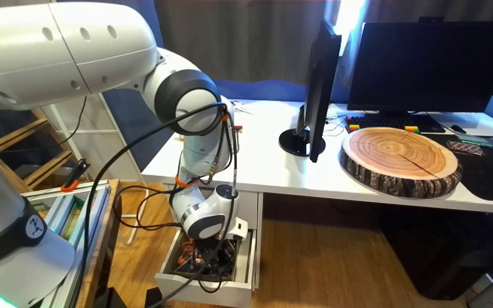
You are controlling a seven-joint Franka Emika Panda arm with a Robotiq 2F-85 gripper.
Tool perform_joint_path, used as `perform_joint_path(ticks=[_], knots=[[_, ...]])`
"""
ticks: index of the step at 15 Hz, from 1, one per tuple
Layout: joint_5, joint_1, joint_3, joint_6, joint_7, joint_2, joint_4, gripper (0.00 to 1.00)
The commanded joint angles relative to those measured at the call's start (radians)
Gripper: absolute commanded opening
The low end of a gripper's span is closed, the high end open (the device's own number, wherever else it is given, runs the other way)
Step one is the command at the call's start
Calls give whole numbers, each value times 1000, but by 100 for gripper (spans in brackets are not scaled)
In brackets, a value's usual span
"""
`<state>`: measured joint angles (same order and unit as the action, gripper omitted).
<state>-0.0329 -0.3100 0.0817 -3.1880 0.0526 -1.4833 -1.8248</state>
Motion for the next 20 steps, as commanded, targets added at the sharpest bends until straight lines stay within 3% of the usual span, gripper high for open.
perform_joint_path(ticks=[1, 2, 4, 9, 15, 20], knots=[[0, 31, 21, 40, -25, -6, 14, 68], [-1, 36, 23, 45, -25, -6, 14, 53], [-1, 43, 27, 53, -28, -6, 14, 35], [-1, 51, 33, 55, -32, -20, 32, 2], [4, 51, 28, 38, -40, -13, 11, 3], [12, 27, 7, -31, -63, 96, -140, 3]])
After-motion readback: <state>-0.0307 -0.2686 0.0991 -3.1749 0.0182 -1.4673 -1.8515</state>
